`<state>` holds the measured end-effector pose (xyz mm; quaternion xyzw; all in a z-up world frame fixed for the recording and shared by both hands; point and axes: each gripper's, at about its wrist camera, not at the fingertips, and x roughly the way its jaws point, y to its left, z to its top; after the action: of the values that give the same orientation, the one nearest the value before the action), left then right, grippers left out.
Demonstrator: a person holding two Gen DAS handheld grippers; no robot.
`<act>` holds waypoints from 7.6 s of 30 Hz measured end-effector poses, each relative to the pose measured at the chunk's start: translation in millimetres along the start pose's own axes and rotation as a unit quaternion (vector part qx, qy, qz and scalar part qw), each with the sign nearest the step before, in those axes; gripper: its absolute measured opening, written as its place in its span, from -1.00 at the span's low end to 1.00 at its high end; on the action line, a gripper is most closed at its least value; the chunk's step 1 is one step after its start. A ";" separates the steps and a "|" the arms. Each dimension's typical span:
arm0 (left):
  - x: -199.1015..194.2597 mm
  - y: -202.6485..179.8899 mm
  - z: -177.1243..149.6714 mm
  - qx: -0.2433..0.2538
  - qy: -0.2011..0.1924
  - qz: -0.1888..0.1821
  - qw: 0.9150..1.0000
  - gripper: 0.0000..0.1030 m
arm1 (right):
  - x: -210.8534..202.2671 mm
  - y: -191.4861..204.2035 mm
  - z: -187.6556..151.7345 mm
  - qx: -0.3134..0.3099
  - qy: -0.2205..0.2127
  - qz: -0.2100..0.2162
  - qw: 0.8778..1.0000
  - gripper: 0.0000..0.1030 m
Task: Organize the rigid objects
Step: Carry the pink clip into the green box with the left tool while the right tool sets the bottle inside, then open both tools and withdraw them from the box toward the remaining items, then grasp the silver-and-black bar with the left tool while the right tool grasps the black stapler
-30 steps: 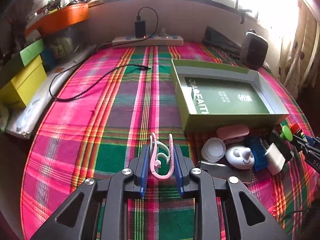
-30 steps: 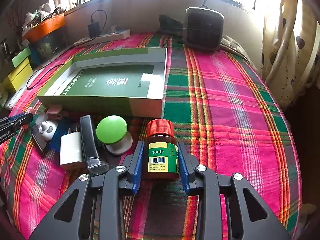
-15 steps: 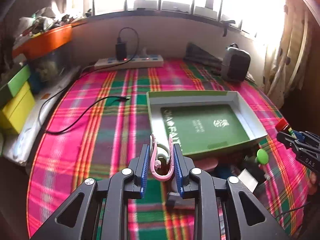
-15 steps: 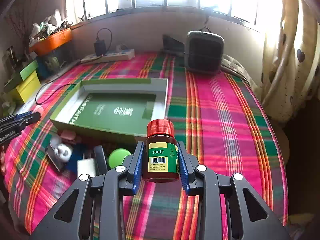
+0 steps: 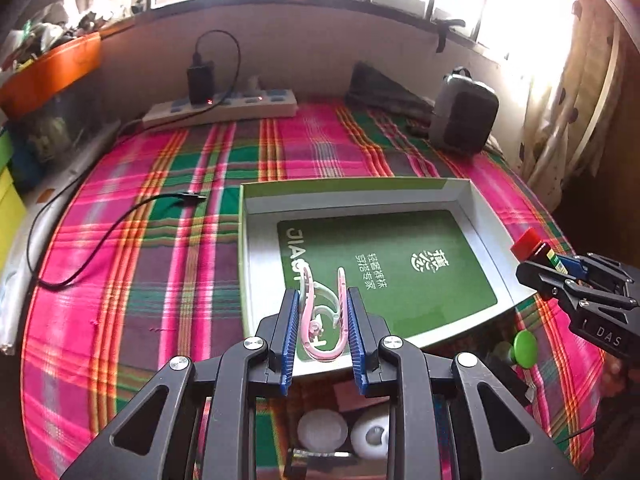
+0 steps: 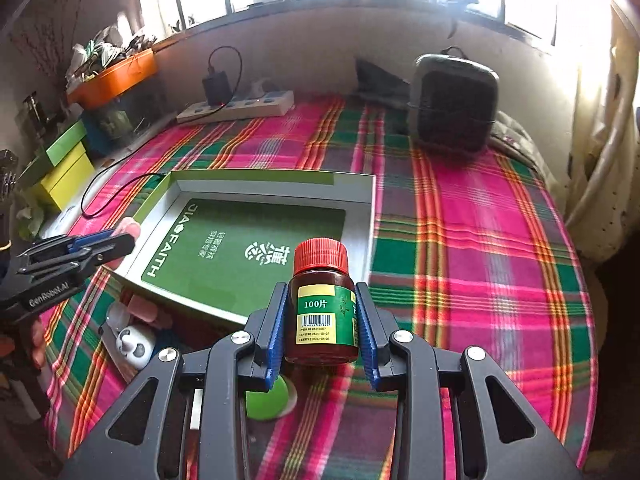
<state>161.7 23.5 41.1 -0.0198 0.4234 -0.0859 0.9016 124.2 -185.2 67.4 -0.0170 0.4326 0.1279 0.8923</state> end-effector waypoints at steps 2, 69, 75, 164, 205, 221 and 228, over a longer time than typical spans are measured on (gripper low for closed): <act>6.2 -1.4 1.4 0.000 0.005 -0.001 1.000 -0.57 | 5.7 1.4 2.9 -0.004 0.006 0.008 1.000 -0.36; -26.2 4.8 -27.1 -0.002 -0.016 0.003 1.000 -0.18 | 2.3 7.2 -6.1 0.008 -0.009 0.016 1.000 -0.14; -39.9 14.9 -45.9 -0.014 -0.014 -0.003 1.000 -0.17 | -14.8 5.2 -27.3 0.015 -0.018 0.014 1.000 -0.14; -44.8 -41.6 -113.2 0.095 0.026 -0.058 0.994 -0.13 | -15.5 43.2 -84.7 -0.025 0.012 0.034 0.999 -0.52; -44.1 -64.1 -119.8 0.096 0.014 -0.017 0.995 -0.39 | -33.8 29.4 -114.4 -0.012 0.014 0.003 1.000 -0.49; -46.7 -57.2 -120.3 0.080 0.010 -0.014 0.997 -0.57 | -34.1 27.5 -114.8 -0.009 0.011 0.006 1.000 -0.49; -46.6 -57.0 -120.4 0.077 0.010 -0.016 0.997 -0.57 | -34.5 28.2 -114.6 -0.010 0.011 0.003 1.000 -0.50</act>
<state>32.4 -20.2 5.6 0.0441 0.4243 -0.1328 0.8946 8.9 -181.5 24.8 -0.0257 0.4408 0.1351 0.8870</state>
